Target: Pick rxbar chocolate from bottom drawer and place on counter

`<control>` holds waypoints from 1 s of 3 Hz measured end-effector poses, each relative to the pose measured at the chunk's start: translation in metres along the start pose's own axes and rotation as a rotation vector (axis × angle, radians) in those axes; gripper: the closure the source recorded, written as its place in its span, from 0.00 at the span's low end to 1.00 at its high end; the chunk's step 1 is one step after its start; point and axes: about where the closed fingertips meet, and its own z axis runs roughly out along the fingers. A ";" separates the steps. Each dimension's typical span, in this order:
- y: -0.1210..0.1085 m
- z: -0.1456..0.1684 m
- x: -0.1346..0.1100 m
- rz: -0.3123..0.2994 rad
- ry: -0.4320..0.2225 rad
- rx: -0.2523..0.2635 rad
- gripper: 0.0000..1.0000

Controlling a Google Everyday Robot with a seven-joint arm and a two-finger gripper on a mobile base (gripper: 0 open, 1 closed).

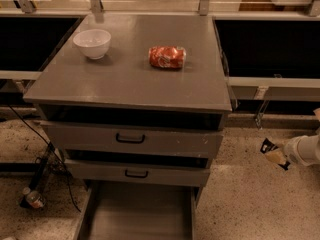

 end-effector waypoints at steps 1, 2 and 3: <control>0.002 0.008 0.003 0.030 0.017 0.002 1.00; -0.020 -0.023 -0.014 0.068 -0.046 0.034 1.00; -0.043 -0.069 -0.038 0.075 -0.120 0.103 1.00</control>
Offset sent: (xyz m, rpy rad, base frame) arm 0.0259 -0.0522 0.1104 0.0883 -0.1731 -0.1449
